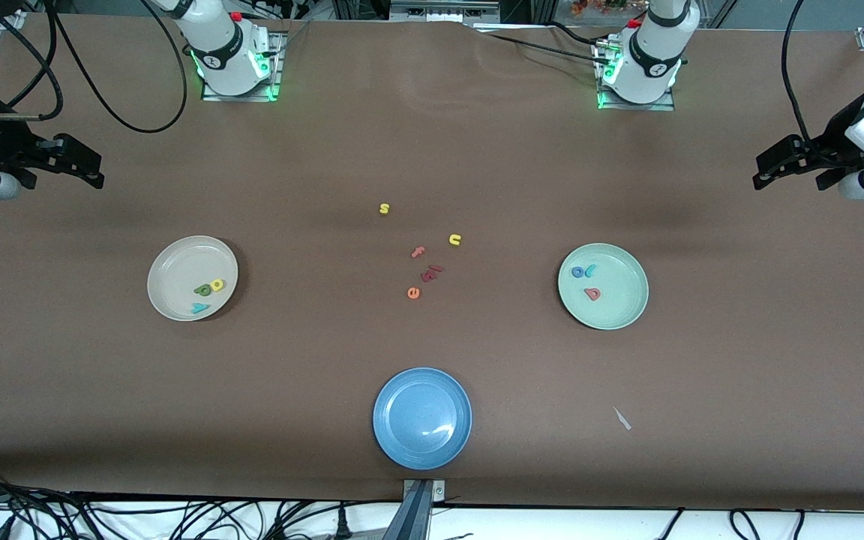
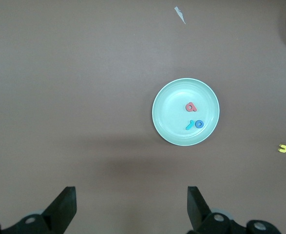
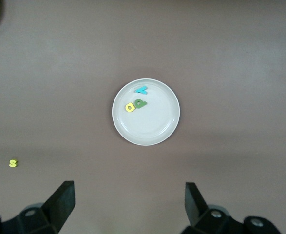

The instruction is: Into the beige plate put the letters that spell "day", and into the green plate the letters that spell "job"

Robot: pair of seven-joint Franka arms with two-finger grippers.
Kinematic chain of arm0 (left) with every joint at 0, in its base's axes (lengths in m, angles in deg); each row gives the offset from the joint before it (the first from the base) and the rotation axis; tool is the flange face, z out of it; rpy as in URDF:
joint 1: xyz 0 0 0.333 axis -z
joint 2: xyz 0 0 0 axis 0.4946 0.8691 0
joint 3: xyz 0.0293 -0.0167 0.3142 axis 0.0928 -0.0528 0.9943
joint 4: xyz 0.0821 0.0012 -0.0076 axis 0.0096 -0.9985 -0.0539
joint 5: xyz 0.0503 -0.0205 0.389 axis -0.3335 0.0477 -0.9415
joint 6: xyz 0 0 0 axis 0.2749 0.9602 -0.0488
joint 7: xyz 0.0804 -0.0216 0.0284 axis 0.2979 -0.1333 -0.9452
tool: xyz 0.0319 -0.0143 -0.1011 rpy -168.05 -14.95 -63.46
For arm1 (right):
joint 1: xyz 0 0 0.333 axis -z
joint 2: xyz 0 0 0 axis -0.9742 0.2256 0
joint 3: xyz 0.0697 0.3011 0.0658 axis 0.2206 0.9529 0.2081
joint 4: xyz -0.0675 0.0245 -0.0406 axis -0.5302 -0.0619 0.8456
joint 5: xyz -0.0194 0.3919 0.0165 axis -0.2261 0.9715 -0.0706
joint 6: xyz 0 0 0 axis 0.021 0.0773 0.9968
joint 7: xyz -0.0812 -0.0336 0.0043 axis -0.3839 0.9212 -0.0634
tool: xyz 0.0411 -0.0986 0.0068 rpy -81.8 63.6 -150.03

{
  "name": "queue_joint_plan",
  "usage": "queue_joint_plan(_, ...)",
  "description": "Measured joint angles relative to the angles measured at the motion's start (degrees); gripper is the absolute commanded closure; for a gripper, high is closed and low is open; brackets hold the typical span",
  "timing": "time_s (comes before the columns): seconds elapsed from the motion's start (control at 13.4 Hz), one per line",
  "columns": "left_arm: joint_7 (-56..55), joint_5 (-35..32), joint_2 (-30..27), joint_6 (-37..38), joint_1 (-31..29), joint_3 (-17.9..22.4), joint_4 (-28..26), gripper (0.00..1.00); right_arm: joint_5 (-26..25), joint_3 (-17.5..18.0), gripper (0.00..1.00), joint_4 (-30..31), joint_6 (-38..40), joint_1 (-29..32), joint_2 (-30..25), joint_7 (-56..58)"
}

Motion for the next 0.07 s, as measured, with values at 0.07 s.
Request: queue_joint_plan(0.07, 0.0, 0.0, 0.0, 0.0, 0.0, 0.0, 0.0, 0.0, 0.0, 0.0, 0.0, 0.0, 0.0, 0.0, 0.02, 0.0)
